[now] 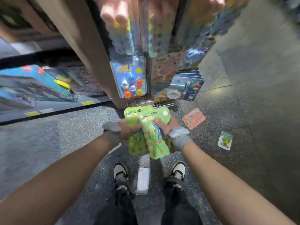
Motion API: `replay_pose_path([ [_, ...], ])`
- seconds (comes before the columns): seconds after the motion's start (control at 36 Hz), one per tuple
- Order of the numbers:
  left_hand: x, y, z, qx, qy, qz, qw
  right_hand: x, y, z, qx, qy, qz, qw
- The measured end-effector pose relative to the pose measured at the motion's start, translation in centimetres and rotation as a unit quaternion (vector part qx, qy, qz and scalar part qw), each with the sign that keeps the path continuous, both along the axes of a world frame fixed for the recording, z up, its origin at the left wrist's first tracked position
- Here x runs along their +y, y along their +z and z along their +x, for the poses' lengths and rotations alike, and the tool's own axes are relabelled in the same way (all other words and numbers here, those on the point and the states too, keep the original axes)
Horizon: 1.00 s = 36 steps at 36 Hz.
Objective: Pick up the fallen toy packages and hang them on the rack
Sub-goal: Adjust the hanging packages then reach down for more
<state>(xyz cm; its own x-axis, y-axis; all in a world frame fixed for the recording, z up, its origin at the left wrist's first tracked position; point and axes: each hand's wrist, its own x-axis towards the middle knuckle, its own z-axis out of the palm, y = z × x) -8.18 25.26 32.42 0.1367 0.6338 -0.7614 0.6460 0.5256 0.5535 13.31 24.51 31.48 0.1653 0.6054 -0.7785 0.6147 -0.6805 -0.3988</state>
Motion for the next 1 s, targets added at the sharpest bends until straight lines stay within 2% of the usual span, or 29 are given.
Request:
replay_pose_path([
  [0.06,-0.2,3.0,-0.2,-0.019,-0.008,-0.012,1.000,-0.3,2.6,0.1,0.001,0.023,0.019,1.000],
  [0.14,-0.4,6.1,-0.3,-0.019,-0.012,0.019,1.000,-0.3,7.3,-0.3,-0.017,0.054,0.022,0.998],
  [0.25,-0.4,10.4,-1.4,0.024,-0.004,0.025,0.999,-0.8,16.0,-0.7,-0.031,0.040,0.017,0.999],
  [0.33,0.0,9.5,-2.8,0.034,0.032,0.044,0.998,-1.0,18.2,-0.9,-0.032,0.048,0.035,0.998],
  [0.39,0.5,9.8,-2.9,0.042,0.040,0.024,0.998,-0.9,18.8,-1.4,-0.022,0.034,0.040,0.998],
  [0.44,0.8,13.8,-2.4,0.052,0.056,0.019,0.997,-0.4,20.0,-1.2,-0.013,0.026,0.057,0.998],
  [0.61,1.0,22.1,-1.3,-0.014,0.031,0.074,0.997,0.2,26.5,-1.0,-0.047,0.044,0.089,0.994],
  [0.72,1.8,23.2,-2.1,0.008,0.038,0.106,0.994,0.4,29.0,-1.1,-0.054,0.045,0.117,0.991],
  [0.89,1.9,28.8,-0.9,-0.022,0.000,0.143,0.990,0.7,33.5,-1.3,-0.105,0.060,0.137,0.983],
  [1.0,2.3,31.4,-0.9,-0.036,-0.009,0.168,0.985,1.3,35.2,-1.2,-0.093,0.055,0.170,0.980],
])
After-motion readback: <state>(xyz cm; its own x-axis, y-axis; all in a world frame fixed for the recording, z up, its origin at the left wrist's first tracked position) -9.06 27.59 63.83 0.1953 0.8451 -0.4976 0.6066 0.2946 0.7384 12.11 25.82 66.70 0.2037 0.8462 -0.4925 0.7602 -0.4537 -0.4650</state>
